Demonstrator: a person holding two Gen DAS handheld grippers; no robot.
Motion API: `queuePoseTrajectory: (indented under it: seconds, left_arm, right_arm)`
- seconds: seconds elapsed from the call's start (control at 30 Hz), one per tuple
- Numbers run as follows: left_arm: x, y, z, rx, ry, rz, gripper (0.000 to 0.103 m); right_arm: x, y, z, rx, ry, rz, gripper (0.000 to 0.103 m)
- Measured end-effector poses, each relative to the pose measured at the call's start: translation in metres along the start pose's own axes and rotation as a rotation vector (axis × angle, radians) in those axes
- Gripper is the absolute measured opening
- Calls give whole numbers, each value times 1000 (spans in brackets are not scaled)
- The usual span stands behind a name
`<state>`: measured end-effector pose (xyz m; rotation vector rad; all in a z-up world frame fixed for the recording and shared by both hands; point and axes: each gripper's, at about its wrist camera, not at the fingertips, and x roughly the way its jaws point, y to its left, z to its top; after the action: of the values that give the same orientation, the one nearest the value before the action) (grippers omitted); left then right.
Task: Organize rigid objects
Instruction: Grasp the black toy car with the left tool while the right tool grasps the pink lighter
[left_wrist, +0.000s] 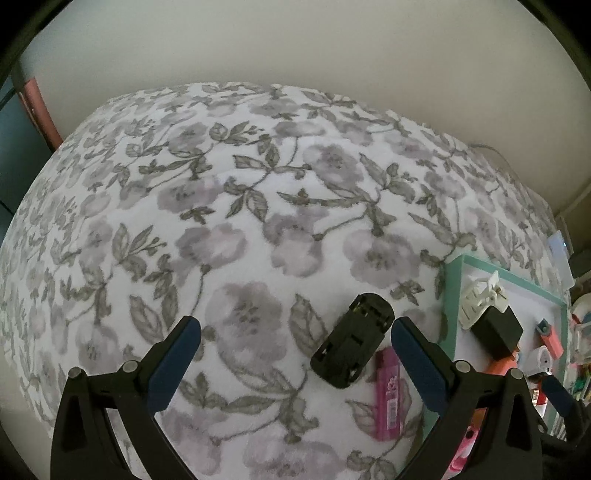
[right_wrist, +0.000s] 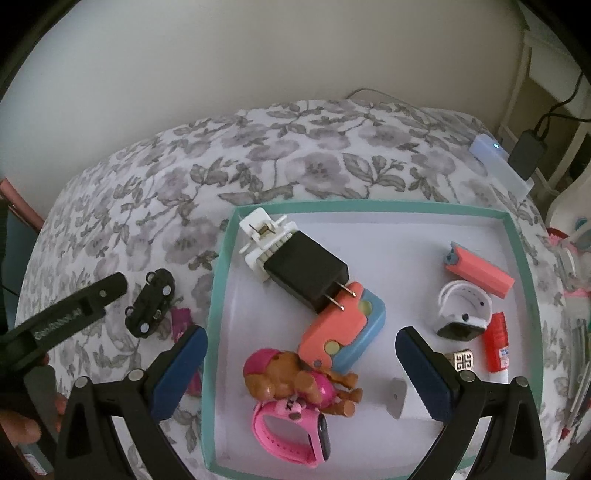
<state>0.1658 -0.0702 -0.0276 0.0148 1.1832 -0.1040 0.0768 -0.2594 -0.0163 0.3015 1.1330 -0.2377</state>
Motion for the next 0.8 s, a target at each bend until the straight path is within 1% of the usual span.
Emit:
queuePoseTrajectory:
  seconds: [0.07,0.2,0.37,0.57,0.63,0.67,0.7,0.77,0.8]
  left_arm:
    - [6,-3,2,-3,17,-14,102]
    - [17,-10,6,-3,46,-38,102]
    - [26,-18,10,10,56,-27,102]
    - [34,-26,11,25,66,-47,102]
    - [36,-26,11,27,72,-50,97]
    - [38,-26,11,29,78,-54,90]
    - [40,-25,11,28,87,-59,85]
    - [43,-23,11,14,106,-77,82]
    - [44,-22,10,8,110,-86,76]
  right_arm:
    - [3,0,3,10,5,7,103]
    - [7,-1,8,7,14,-20,103]
    - [7,0,14,4,17,-25,103]
    - [11,1,18,7,24,-17,103]
    - [13,2,17,7,34,-23,103]
    - [14,2,16,7,38,-26,103]
    - [14,1,16,9,41,-27,103]
    - [14,0,15,18,44,-20,103]
    - [14,-1,15,23,43,-16,103]
